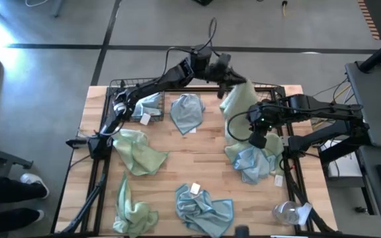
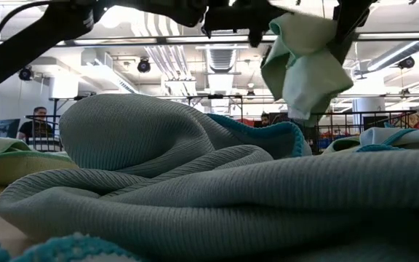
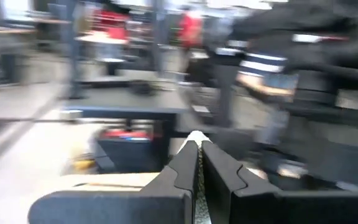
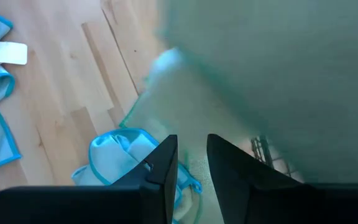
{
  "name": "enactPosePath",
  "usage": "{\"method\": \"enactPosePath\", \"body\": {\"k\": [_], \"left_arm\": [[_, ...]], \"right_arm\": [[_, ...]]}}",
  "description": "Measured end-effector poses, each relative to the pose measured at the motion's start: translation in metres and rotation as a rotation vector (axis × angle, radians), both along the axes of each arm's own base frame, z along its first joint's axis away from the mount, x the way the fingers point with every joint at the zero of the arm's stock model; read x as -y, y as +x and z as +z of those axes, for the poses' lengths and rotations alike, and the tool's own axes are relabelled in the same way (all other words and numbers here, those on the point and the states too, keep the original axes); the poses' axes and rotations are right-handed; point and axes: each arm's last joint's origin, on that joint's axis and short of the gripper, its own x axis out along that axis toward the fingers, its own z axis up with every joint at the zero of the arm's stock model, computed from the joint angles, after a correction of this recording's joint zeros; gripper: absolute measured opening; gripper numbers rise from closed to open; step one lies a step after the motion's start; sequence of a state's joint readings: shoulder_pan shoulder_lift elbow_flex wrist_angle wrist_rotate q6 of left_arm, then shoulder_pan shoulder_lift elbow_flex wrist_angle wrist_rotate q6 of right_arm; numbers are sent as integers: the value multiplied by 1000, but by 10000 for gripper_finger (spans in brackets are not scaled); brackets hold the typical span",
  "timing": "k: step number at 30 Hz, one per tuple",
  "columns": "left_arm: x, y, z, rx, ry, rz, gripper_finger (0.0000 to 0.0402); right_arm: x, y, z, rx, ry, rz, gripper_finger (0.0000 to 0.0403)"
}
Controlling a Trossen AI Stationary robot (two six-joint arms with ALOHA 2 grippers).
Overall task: Sort microfiber towel by color & place in baskets
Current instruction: Put the green microfiber towel into the right wire basket
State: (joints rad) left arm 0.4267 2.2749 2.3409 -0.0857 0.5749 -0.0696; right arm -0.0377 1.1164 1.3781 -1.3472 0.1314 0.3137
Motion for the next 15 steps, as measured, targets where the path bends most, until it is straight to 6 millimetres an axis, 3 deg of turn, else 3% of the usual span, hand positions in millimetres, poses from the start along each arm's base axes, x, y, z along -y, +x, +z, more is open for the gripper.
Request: {"method": "enactPosePath", "body": {"k": [5,10,15], "left_arm": [[-12,-4,4,5,-51,220,0],[-9,-2,4,3,-72,218,0],[-7,8,-9,2,-109,213,0]], "right_arm": [[0,0,0,0,0,0,82],[0,0,0,1,-1,0,82],[0,0,0,4,-1,1,82]]}}
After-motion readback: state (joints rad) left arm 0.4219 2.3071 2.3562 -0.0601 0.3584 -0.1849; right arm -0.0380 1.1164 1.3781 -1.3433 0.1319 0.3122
